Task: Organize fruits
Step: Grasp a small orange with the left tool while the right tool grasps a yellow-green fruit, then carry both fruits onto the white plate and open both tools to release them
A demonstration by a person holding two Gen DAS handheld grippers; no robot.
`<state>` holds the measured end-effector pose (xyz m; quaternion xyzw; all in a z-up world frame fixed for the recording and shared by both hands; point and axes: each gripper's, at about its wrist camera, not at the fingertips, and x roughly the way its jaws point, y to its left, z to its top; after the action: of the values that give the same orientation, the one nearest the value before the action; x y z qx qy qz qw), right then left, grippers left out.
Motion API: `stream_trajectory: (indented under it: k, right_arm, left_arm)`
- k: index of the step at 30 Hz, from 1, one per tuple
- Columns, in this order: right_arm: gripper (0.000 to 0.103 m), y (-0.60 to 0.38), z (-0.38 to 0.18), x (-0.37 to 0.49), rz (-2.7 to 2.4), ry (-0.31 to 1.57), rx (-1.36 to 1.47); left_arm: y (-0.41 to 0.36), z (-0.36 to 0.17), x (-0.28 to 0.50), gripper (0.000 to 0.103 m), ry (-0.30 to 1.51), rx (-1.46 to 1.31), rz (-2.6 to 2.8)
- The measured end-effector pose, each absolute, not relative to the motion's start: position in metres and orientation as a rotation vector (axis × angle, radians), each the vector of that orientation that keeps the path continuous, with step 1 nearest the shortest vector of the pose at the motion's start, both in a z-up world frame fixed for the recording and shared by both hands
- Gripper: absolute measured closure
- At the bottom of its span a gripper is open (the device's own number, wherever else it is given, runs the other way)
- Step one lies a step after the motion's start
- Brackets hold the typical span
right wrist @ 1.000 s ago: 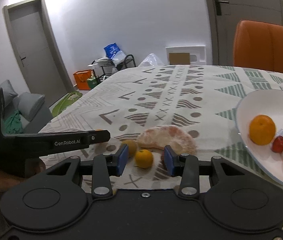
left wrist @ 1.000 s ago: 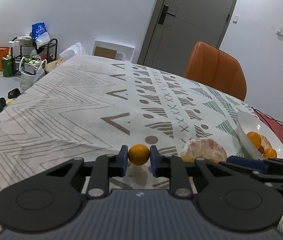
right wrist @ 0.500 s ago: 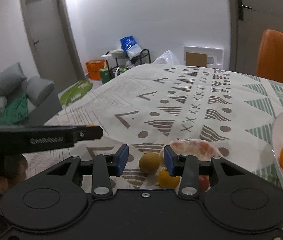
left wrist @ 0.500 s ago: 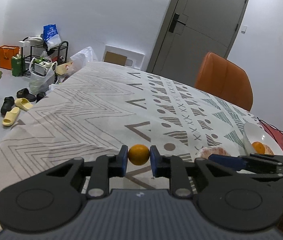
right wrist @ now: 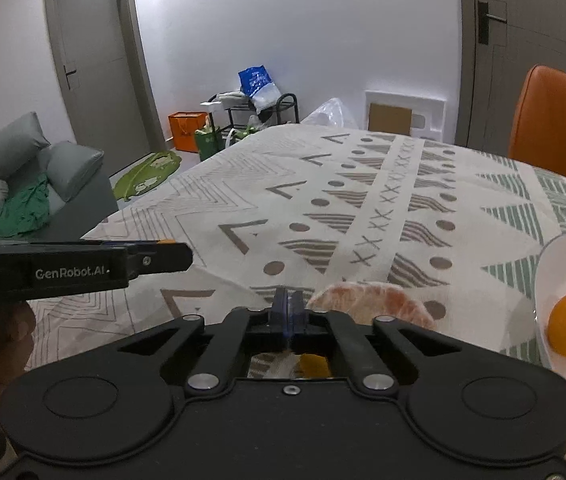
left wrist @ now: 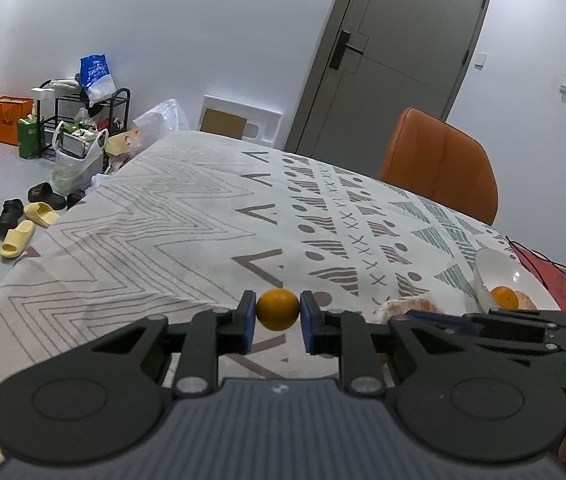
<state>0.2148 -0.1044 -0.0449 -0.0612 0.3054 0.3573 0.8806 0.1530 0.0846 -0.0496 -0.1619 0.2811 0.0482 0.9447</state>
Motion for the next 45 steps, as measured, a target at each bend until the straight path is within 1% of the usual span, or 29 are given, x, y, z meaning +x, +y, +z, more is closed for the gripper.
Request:
stream_trajectory:
  k: [1, 2, 9, 11, 15, 28, 45]
  right_arm:
    - [0.079, -0.104, -0.045, 0.214, 0.748, 0.636, -0.127]
    - [0.072, -0.103, -0.045, 0.213, 0.756, 0.632, -0.13]
    - [0.072, -0.085, -0.058, 0.218, 0.759, 0.661, -0.207]
    - [0.078, -0.083, -0.06, 0.217, 0.766, 0.666, -0.224]
    - [0.079, -0.09, -0.053, 0.213, 0.761, 0.634, -0.188]
    - [0.079, -0.155, -0.024, 0.212, 0.636, 0.546, -0.078]
    - [0.079, -0.244, -0.028, 0.202, 0.448, 0.522, -0.015]
  left_arm:
    - [0.085, -0.05, 0.153, 0.081, 0.573, -0.329, 0.1]
    - [0.085, -0.05, 0.152, 0.081, 0.575, -0.329, 0.102]
    - [0.093, -0.049, 0.145, 0.081, 0.573, -0.332, 0.125]
    - [0.094, -0.049, 0.145, 0.081, 0.576, -0.336, 0.13]
    - [0.091, -0.047, 0.146, 0.081, 0.57, -0.333, 0.122]
    - [0.044, -0.036, 0.166, 0.081, 0.551, -0.297, 0.008]
    - [-0.032, -0.027, 0.184, 0.081, 0.538, -0.227, -0.138]
